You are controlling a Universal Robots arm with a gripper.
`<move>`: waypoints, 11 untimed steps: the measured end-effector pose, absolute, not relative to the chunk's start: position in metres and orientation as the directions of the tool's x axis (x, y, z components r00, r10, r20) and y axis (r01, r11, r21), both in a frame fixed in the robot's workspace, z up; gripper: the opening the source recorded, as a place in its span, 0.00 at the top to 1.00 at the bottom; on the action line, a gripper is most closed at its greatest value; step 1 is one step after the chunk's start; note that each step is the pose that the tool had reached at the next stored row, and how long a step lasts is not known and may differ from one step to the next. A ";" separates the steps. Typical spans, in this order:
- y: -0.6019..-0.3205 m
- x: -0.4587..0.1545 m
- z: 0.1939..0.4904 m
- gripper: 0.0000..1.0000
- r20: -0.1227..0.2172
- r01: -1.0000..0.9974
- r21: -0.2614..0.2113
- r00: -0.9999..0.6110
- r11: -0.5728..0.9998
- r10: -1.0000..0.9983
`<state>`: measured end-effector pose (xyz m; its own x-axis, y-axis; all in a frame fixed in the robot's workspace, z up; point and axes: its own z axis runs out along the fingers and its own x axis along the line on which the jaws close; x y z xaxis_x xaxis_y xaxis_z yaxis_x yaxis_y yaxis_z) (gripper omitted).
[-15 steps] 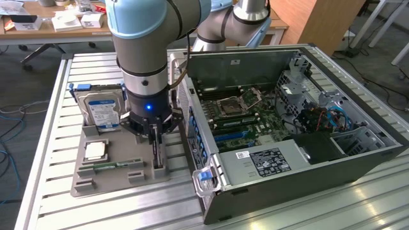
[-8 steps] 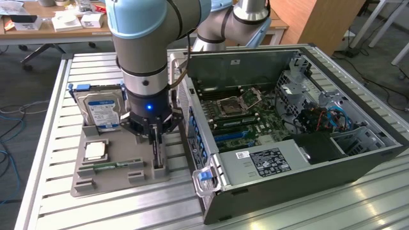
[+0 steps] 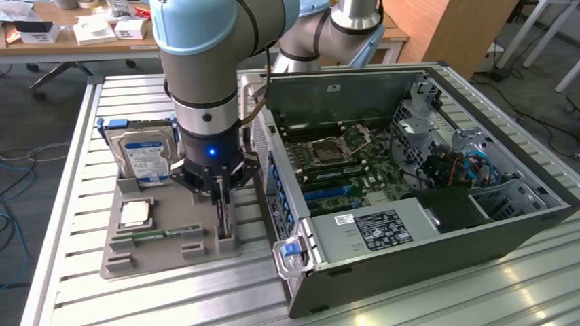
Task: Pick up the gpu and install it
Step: 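Pick up the gpu and move the gpu toward the slot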
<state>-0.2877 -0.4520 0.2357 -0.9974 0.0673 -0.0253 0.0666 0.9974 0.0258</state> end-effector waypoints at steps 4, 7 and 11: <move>-0.452 -0.288 0.242 0.74 -0.025 0.066 0.026 -0.997 0.998 0.066; -0.452 -0.288 0.248 0.74 -0.025 0.065 0.026 -0.998 0.998 0.066; -0.452 -0.288 0.260 0.74 -0.025 0.065 0.026 -0.998 0.998 0.065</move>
